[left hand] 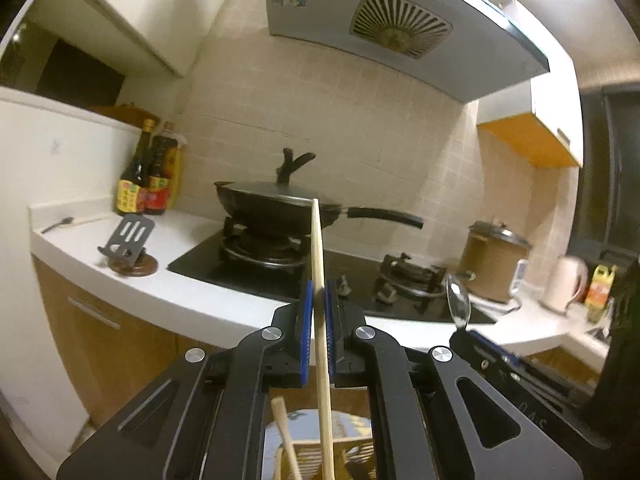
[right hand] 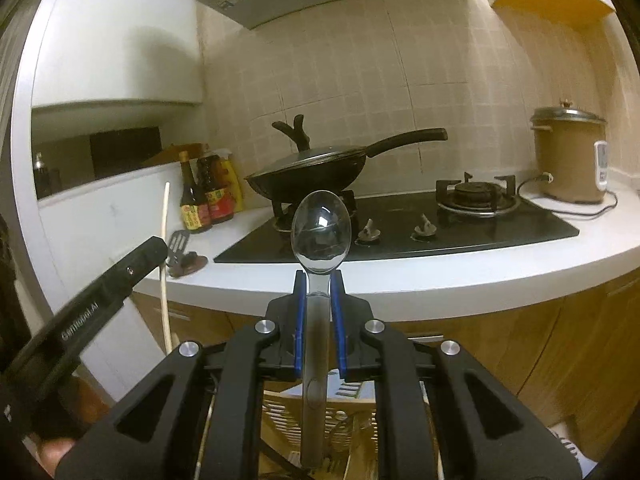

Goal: Organize utensils
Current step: 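Lift the chopstick and clear spoon and carry both over the basket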

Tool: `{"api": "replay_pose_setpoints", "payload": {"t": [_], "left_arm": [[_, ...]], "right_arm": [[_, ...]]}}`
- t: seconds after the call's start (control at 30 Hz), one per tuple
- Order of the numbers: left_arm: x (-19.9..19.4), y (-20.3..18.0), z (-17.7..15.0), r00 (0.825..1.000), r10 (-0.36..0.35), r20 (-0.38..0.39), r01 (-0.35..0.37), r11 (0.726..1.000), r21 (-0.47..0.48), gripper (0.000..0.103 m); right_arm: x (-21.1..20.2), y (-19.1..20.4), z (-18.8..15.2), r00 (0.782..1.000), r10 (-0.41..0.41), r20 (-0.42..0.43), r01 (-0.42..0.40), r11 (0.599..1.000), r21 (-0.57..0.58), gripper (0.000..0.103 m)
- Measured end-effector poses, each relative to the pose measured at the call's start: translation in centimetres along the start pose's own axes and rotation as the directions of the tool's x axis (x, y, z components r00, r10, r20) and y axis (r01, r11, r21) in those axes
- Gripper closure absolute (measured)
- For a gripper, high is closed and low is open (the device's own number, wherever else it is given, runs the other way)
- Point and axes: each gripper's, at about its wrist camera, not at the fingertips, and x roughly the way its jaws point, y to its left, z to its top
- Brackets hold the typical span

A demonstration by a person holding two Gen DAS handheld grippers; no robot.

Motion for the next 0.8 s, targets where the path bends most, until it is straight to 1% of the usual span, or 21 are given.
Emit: {"api": "replay_pose_setpoints", "payload": {"t": [0.13,0.23,0.37,0.5,0.63,0.7,0.77,0.8], "left_arm": [[0.1,0.0,-1.5,0.999,0.038,0.014,-0.038,0.999,0.028,0.099],[0.2,0.2,-2.2,1.0,0.027,-0.003,-0.027,0.999,0.032,0.099],[0.0,0.1,-2.9,0.999,0.011,-0.03,-0.009,0.998,0.069,0.099],[-0.4,0.2,-3.6,1.0,0.015,-0.025,-0.013,0.996,0.085,0.099],[-1.0,0.3,-4.3,1.0,0.009,-0.024,-0.007,0.995,0.103,0.098],[-1.6,0.2,-4.5,0.999,0.016,-0.029,-0.013,0.994,0.109,0.098],[-2.4,0.3,-4.4,0.999,0.022,-0.045,-0.017,0.994,0.112,0.095],[-2.8,0.3,-4.2,0.998,0.02,-0.068,-0.012,0.993,0.118,0.087]], "right_arm": [[0.2,-0.3,-1.0,1.0,-0.005,0.014,0.005,1.0,-0.009,0.093],[0.3,-0.4,-1.6,1.0,0.0,0.016,0.0,1.0,-0.012,0.093],[0.0,-0.1,-2.6,1.0,-0.008,0.023,0.009,0.999,-0.032,0.093],[0.1,0.0,-3.5,1.0,-0.009,0.018,0.01,0.999,-0.038,0.093],[-0.3,0.3,-3.7,1.0,-0.012,0.019,0.013,0.998,-0.056,0.093],[-1.0,0.6,-3.9,0.999,-0.029,0.022,0.03,0.997,-0.073,0.092],[-1.5,0.9,-4.1,0.999,-0.035,-0.006,0.034,0.995,-0.091,0.092],[-2.1,0.9,-4.1,0.999,-0.033,-0.028,0.03,0.996,-0.088,0.092]]}}
